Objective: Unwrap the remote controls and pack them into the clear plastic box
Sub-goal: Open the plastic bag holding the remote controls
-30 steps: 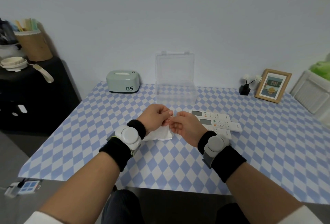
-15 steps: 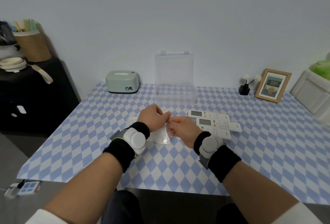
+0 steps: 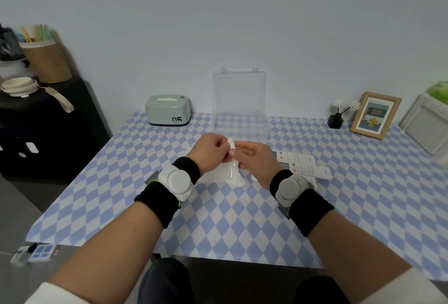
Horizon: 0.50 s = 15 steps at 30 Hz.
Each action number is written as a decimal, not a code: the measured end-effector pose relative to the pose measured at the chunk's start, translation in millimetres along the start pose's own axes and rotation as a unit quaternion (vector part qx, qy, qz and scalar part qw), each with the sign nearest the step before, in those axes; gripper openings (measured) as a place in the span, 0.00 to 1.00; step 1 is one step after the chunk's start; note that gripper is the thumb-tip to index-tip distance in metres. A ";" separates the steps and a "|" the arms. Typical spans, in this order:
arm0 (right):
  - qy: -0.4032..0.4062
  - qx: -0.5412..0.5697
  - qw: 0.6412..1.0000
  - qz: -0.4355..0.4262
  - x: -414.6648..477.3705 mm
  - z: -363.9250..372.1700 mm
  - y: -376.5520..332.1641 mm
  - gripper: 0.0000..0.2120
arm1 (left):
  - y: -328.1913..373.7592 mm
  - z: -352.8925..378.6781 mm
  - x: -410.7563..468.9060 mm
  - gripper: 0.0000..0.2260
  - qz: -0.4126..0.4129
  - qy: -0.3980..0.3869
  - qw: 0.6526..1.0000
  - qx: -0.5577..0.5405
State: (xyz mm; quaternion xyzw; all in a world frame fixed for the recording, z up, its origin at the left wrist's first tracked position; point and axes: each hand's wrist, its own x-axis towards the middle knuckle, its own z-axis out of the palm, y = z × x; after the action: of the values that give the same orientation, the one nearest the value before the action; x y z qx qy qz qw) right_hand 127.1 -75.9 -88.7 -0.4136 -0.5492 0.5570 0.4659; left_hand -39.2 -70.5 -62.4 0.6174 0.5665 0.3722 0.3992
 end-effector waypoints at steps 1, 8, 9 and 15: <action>-0.005 -0.027 1.000 -0.005 0.2 -3.1 -1.4 0.11 | -0.7 0.4 0.9 0.10 0.003 -0.002 1.000 -0.006; -0.047 -0.042 0.998 0.024 1.6 -14.7 -3.9 0.11 | -7.5 7.1 2.8 0.06 0.017 0.009 0.998 -0.057; -0.050 -0.045 0.997 0.029 1.3 -16.0 -3.0 0.11 | -7.9 8.2 2.0 0.07 0.019 0.009 0.998 -0.054; 0.009 -0.101 0.995 0.025 2.1 -12.5 0.7 0.10 | -6.7 12.3 -2.5 0.08 0.013 0.005 1.000 -0.023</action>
State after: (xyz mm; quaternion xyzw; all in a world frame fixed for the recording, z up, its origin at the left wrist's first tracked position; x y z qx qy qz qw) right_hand 138.8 -71.0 -90.0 -0.4771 -0.5880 0.5067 0.4121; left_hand -30.8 -73.6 -73.5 0.6137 0.5516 0.3935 0.4054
